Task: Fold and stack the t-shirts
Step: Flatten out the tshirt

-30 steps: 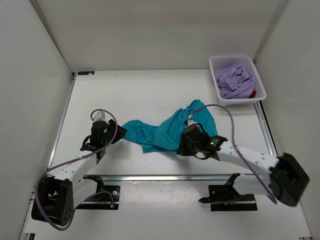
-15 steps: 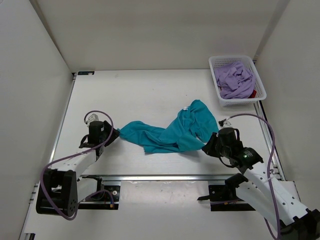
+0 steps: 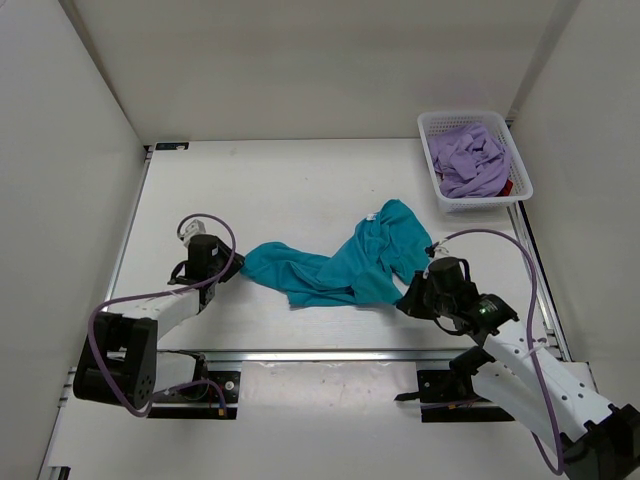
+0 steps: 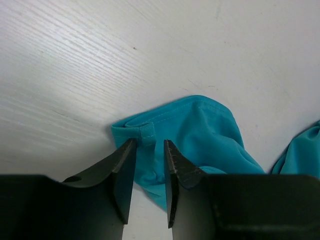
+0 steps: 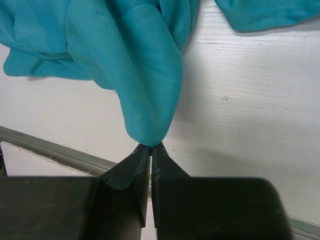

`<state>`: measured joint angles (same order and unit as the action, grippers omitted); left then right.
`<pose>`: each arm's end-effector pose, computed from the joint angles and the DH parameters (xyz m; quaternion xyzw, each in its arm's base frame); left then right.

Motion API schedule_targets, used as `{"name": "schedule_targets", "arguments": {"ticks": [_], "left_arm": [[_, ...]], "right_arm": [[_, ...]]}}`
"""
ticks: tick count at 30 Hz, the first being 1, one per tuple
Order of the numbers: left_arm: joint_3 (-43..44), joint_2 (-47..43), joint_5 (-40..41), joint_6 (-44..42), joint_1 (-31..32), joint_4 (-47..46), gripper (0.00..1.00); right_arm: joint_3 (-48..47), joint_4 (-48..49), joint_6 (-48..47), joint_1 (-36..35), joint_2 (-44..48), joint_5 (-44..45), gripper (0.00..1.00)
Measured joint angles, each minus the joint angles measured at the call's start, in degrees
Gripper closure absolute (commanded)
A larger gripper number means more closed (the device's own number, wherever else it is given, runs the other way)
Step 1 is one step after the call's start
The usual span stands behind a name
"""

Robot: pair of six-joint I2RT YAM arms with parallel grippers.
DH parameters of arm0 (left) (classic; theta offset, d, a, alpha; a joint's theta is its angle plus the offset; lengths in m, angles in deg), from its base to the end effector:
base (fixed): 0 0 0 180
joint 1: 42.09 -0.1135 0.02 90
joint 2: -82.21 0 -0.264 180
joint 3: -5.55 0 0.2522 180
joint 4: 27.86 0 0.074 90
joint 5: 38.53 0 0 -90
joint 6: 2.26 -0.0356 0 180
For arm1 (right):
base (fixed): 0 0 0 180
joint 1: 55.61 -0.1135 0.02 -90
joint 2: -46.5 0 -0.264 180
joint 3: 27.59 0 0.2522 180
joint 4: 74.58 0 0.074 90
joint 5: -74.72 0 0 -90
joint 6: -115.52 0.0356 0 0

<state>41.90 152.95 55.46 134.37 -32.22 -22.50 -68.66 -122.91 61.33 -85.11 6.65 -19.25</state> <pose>0.2223 -0.0362 0.1502 -0.2993 0.8540 -0.1731 0.3887 0.1241 0.0731 0.2078 0.0386 0.9295 0.2243 0.2902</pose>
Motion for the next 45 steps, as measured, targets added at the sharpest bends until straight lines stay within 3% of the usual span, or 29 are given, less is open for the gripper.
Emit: {"name": "schedule_targets", "arguments": {"ticks": [4, 9, 16, 21, 26, 30, 36, 40, 45], "left_arm": [[0.02, 1.16, 0.02, -0.07, -0.15, -0.04, 0.53], [0.02, 0.94, 1.01, -0.09, -0.35, 0.22, 0.55], [0.11, 3.48, 0.98, 0.22, -0.74, -0.31, 0.77], [0.37, 2.93, 1.14, 0.76, -0.55, -0.26, 1.0], [3.28, -2.67, 1.53, 0.5, 1.97, 3.74, 1.0], [12.68, -6.6, 0.15, -1.18, 3.58, 8.15, 1.0], [32.35, -12.63, -5.01, -3.28, -5.03, 14.84, 1.0], [45.7, -14.95, -4.52, -6.29, -5.77, 19.21, 1.0], [54.82, -16.98, -1.68, -9.31, -5.51, 23.37, 1.0]], "right_arm": [[0.0, 0.76, -0.04, -0.07, -0.76, -0.22, 1.0], [0.0, 1.6, -0.04, -0.11, -1.38, -0.44, 1.0], [0.0, 2.21, -0.04, -0.5, -2.12, -0.48, 1.0], [0.0, 2.58, -0.02, -0.7, -2.4, -0.55, 1.0], [-2.71, 1.92, -0.9, -0.17, -4.72, -0.52, 1.0], [-15.76, -1.46, -4.26, 2.05, -10.05, 2.32, 1.0], [-42.82, -3.82, -10.45, 7.91, -14.69, 6.1, 1.0], [-61.02, -7.13, -13.81, 13.0, -19.08, 7.3, 1.0], [-83.32, -10.67, -17.59, 10.6, -26.64, 9.64, 1.0]]}}
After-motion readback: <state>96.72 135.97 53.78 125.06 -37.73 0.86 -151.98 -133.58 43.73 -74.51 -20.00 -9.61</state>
